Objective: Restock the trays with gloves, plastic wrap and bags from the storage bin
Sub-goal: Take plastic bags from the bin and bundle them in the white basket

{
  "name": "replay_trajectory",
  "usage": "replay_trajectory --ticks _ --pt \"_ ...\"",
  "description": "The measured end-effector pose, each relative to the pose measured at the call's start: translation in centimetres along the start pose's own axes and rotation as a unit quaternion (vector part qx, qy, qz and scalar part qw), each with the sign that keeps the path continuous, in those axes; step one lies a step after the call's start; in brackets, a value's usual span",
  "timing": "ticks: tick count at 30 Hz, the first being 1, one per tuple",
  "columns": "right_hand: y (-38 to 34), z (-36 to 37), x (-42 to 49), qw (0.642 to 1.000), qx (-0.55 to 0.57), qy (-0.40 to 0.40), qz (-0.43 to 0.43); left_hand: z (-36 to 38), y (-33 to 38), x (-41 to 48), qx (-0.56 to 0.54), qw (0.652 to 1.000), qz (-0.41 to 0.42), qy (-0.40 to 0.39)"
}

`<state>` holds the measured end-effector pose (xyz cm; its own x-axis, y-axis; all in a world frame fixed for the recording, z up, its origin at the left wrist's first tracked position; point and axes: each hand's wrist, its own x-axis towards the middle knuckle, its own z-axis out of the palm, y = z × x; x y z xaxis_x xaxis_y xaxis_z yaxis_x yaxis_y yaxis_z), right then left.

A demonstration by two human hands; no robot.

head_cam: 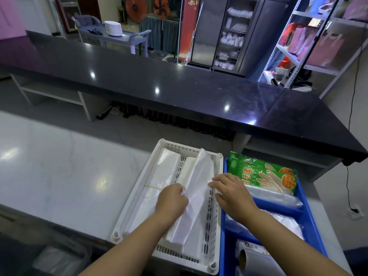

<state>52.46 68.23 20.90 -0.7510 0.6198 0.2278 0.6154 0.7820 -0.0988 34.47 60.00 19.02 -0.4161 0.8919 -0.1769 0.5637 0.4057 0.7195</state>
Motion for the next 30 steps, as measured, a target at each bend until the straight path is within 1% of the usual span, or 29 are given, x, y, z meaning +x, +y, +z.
replay_trajectory --ticks 6,10,13,15,17,18,20,22,24,26,30 --pt "-0.7 0.9 1.2 0.999 0.024 -0.021 -0.011 -5.1 -2.1 1.2 0.075 0.993 -0.019 0.09" --pt "-1.8 1.4 2.3 0.998 0.041 -0.022 -0.031 -7.4 -2.2 1.1 0.198 0.973 -0.012 0.121" --pt "-2.6 1.6 3.0 0.998 0.048 -0.025 -0.043 -7.3 -1.9 0.6 0.295 0.948 -0.007 0.12" --pt "-2.8 1.7 3.3 0.997 0.052 -0.026 -0.046 -6.5 -1.8 0.3 0.313 0.945 -0.004 0.099" --pt "-3.0 1.6 3.4 0.997 0.052 -0.031 -0.044 -5.7 -1.9 0.0 0.301 0.951 -0.022 0.069" --pt "-3.0 1.6 3.4 0.997 0.053 -0.034 -0.043 -5.4 -2.0 -0.1 0.313 0.947 -0.028 0.062" --pt "-3.1 1.7 3.4 0.997 0.056 -0.04 -0.044 -4.9 -2.4 -0.2 0.364 0.929 -0.038 0.057" --pt "-3.2 1.8 3.3 0.996 0.054 -0.051 -0.045 -4.4 -2.6 -0.4 0.391 0.918 -0.033 0.059" --pt "-3.3 1.8 3.3 0.996 0.054 -0.058 -0.049 -4.1 -2.4 -0.6 0.395 0.917 -0.012 0.056" --pt "-3.4 1.9 3.3 0.995 0.056 -0.062 -0.05 -4.3 -2.2 -0.6 0.374 0.926 -0.008 0.058" --pt "-3.4 1.9 3.2 0.995 0.059 -0.069 -0.052 -6.1 -2.5 0.0 0.24 0.968 -0.069 0.032"
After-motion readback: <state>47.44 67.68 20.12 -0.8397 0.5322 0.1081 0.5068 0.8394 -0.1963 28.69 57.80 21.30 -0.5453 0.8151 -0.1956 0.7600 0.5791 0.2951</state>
